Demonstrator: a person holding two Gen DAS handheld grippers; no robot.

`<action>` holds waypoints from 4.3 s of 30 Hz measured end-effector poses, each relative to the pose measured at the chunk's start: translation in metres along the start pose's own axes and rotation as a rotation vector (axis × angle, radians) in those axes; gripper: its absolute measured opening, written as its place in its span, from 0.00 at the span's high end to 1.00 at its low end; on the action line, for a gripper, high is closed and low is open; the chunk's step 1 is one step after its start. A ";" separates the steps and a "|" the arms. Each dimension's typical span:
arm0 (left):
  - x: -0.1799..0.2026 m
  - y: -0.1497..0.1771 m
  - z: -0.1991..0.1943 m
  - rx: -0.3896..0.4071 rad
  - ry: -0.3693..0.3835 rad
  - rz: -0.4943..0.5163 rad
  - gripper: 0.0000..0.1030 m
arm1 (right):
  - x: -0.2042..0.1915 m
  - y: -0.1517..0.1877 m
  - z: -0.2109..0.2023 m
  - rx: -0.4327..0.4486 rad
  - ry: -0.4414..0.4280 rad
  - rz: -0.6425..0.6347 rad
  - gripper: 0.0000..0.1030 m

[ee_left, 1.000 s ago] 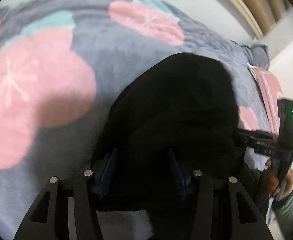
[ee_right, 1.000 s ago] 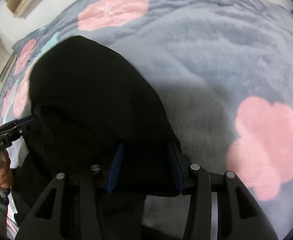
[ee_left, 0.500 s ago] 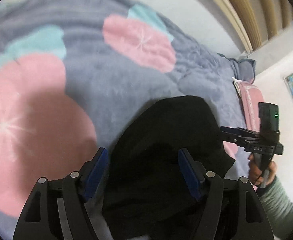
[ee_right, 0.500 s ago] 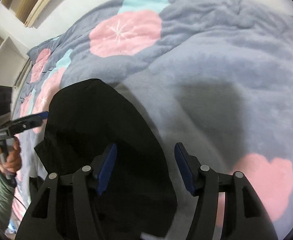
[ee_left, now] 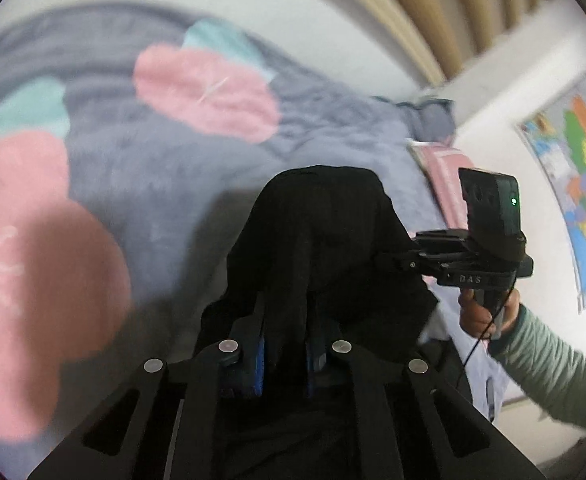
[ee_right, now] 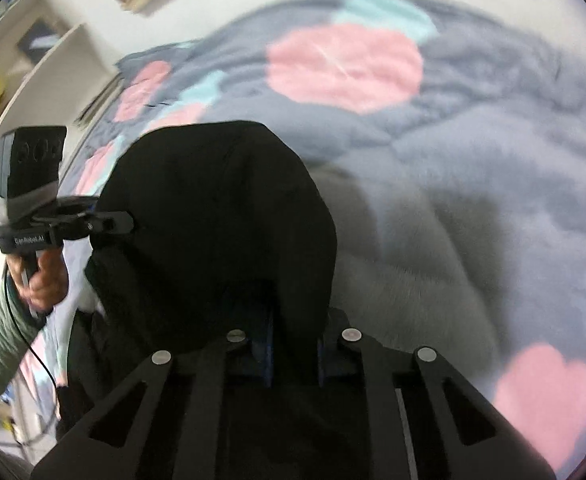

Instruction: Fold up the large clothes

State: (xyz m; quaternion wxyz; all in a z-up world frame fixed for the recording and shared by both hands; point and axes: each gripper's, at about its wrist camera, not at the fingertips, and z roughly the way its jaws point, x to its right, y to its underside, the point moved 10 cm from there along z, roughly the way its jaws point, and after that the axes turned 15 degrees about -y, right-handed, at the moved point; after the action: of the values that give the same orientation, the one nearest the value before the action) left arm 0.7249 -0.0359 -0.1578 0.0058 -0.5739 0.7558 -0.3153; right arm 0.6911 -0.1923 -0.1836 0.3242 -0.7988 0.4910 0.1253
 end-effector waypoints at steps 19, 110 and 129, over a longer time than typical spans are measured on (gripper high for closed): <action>0.136 0.254 -0.160 -0.034 -0.060 0.217 0.87 | -0.196 0.242 -0.100 -0.003 0.173 -0.160 0.83; 0.031 0.574 -0.331 0.281 -0.363 -0.317 0.42 | -0.200 0.572 -0.191 0.323 0.404 0.235 0.47; 0.047 0.616 -0.289 0.151 0.013 -0.421 0.43 | -0.149 0.655 -0.191 0.300 0.335 0.457 0.47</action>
State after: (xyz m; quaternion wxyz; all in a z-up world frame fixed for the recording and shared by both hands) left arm 0.0697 0.1470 -0.2080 -0.0222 -0.7147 0.5938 -0.3690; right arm 0.0291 -0.4116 -0.2205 0.3166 -0.6206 0.7172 -0.0121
